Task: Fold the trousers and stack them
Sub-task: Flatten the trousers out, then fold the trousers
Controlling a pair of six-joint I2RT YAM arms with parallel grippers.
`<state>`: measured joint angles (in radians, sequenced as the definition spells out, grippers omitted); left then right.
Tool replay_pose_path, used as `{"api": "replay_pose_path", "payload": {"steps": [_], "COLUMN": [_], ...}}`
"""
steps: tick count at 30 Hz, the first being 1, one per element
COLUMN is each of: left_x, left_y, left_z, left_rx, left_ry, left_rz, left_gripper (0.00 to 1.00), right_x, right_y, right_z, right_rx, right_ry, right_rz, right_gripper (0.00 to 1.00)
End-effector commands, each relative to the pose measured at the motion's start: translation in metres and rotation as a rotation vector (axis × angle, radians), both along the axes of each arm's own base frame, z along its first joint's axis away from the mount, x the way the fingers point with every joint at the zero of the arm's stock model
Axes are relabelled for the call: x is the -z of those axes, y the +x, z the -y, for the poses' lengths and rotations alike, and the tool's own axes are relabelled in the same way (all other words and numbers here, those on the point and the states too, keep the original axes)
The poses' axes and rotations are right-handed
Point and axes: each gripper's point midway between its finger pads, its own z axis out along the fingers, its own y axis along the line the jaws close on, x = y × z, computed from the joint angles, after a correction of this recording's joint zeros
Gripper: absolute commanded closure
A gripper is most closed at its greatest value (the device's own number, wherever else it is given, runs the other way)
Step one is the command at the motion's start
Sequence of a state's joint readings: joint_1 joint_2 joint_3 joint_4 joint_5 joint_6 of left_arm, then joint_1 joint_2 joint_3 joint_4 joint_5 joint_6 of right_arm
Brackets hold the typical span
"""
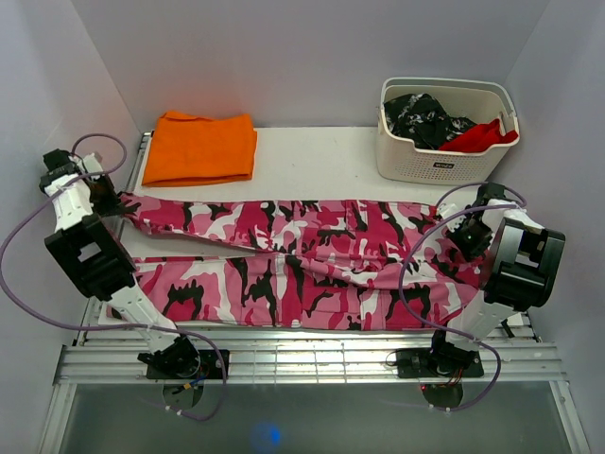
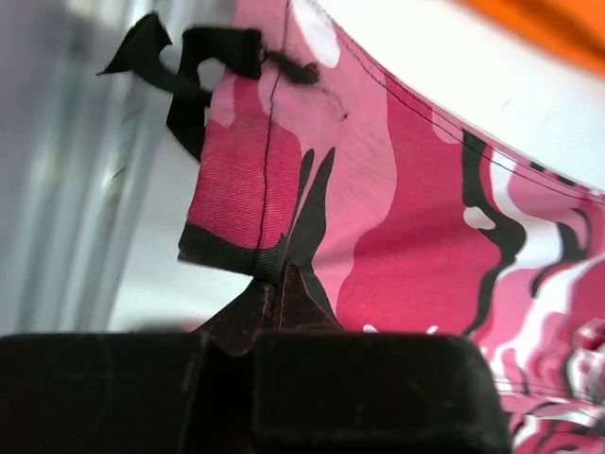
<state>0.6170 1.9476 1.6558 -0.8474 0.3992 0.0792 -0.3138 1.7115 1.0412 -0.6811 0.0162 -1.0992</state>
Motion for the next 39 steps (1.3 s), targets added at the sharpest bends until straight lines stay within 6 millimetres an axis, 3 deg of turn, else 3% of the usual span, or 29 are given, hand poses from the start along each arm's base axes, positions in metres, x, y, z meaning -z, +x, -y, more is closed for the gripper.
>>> {"api": "replay_pose_path", "payload": {"steps": [1,4,8,10,12,15,18,21,22,25,26,28,31,33,35,39], "left_x": [-0.058,-0.058,-0.013,0.017,0.037,0.042,0.025,-0.013,-0.036,-0.061,-0.062,-0.059,-0.051,-0.05,-0.045,-0.03], "left_y": [-0.048,-0.056,-0.049,-0.038,-0.028,-0.026,-0.03,-0.029,-0.022,0.0,0.006,0.023,0.06,0.084,0.096,0.119], "left_z": [-0.042,-0.038,-0.015,-0.002,0.006,0.02,0.028,0.023,0.017,0.016,0.019,0.028,0.026,0.025,0.032,0.015], "left_rx": [-0.045,-0.002,0.07,0.105,0.138,0.219,0.31,0.348,0.336,0.363,0.385,0.45,0.547,0.626,0.795,0.981], "left_ry": [0.381,0.476,0.475,0.435,0.418,0.381,0.382,0.448,0.482,0.482,0.468,0.425,0.422,0.421,0.438,0.54], "left_rz": [-0.141,-0.22,-0.343,-0.382,-0.396,-0.394,-0.353,-0.278,-0.225,-0.131,-0.109,-0.052,0.034,0.101,0.164,0.221], "left_gripper": [1.0,1.0,1.0,0.94,0.75,0.45,0.15,0.04,0.02,0.02,0.02,0.02,0.06,0.09,0.11,0.18], "right_x": [-0.005,-0.002,-0.002,-0.005,-0.008,-0.014,-0.017,-0.027,-0.037,-0.05,-0.06,-0.061,-0.068,-0.072,-0.07,-0.081], "right_y": [0.001,0.0,0.0,0.002,0.0,-0.006,-0.017,-0.014,-0.004,0.012,0.025,0.032,0.052,0.067,0.076,0.095], "right_z": [0.003,0.003,0.005,0.006,0.007,0.013,0.015,0.008,0.006,-0.01,-0.012,-0.022,-0.024,-0.021,-0.016,-0.006], "right_rx": [-0.002,0.002,0.007,0.008,0.004,-0.026,-0.055,-0.07,-0.067,-0.035,-0.033,-0.028,-0.034,-0.05,-0.081,-0.159], "right_ry": [-0.004,-0.004,-0.01,-0.017,-0.026,-0.071,-0.086,-0.052,-0.027,0.069,0.082,0.127,0.147,0.142,0.13,0.09], "right_rz": [0.015,0.012,0.007,0.01,0.009,0.008,-0.01,0.005,0.041,0.079,0.11,0.103,0.128,0.148,0.144,0.173], "right_gripper": [0.88,0.88,0.89,0.9,0.9,0.92,0.92,0.86,0.84,0.7,0.68,0.64,0.44,0.39,0.35,0.29]}}
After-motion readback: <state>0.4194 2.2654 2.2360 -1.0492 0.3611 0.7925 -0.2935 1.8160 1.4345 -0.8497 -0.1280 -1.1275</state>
